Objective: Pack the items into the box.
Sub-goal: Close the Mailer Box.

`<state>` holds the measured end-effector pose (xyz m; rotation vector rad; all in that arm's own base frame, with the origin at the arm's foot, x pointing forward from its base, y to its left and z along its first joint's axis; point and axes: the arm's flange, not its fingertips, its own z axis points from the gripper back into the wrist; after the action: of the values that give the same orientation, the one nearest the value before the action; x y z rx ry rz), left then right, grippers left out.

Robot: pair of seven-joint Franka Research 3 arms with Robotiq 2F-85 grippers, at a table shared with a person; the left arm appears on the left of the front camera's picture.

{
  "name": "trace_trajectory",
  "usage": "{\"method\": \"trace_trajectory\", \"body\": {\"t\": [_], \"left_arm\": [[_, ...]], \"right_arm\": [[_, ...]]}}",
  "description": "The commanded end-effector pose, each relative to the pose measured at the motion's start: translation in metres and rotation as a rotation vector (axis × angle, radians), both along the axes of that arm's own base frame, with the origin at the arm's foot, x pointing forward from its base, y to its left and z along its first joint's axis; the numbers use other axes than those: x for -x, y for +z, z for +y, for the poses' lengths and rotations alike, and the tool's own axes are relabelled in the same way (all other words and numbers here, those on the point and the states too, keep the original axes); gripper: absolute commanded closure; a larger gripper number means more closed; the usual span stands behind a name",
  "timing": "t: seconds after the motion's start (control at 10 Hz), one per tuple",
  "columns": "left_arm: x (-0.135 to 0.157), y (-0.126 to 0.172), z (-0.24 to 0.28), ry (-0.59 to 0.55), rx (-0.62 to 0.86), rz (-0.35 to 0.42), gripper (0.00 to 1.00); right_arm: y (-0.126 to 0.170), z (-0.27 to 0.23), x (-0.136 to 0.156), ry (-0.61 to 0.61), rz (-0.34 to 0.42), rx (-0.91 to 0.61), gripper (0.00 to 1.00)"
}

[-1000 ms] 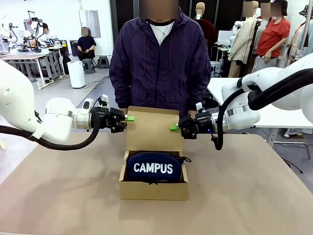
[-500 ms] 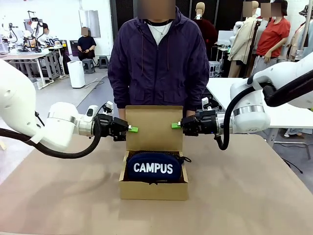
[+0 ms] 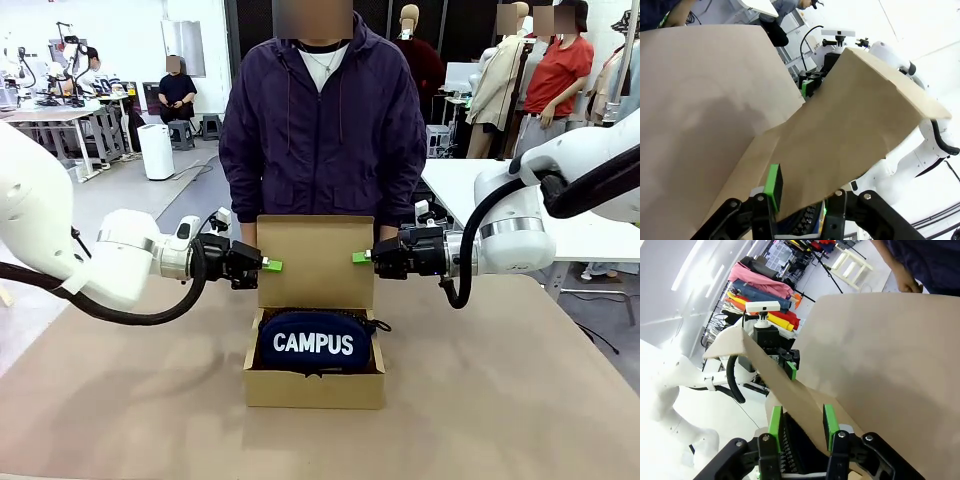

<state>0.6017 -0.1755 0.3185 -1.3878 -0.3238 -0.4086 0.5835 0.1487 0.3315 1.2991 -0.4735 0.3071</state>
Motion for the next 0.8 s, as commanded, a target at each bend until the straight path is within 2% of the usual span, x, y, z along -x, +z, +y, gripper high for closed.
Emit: {"method": "trace_trajectory", "body": {"t": [0.0,0.1,0.2,0.5,0.6,0.7], "left_arm": [[-0.001,0.002,-0.001,-0.010,0.005,0.004,0.56],[0.000,0.000,0.000,0.000,0.000,0.000,0.56],[0.007,0.011,-0.006,-0.017,0.022,-0.166,0.56],[0.042,0.043,-0.018,-0.055,0.032,-0.511,0.56],[0.054,0.046,-0.022,-0.084,0.044,-0.585,0.56],[0.063,0.046,-0.024,-0.097,0.046,-0.625,0.56]], "right_arm": [[0.002,0.003,-0.003,-0.001,0.002,0.006,0.56],[0.000,0.000,0.000,0.000,0.000,0.000,0.56],[0.006,0.005,0.006,0.019,-0.087,-0.003,0.56],[0.023,0.005,0.043,0.038,-0.347,-0.047,0.56],[0.025,0.007,0.056,0.056,-0.427,-0.063,0.56],[0.024,0.009,0.067,0.027,-0.496,-0.015,0.56]]}}
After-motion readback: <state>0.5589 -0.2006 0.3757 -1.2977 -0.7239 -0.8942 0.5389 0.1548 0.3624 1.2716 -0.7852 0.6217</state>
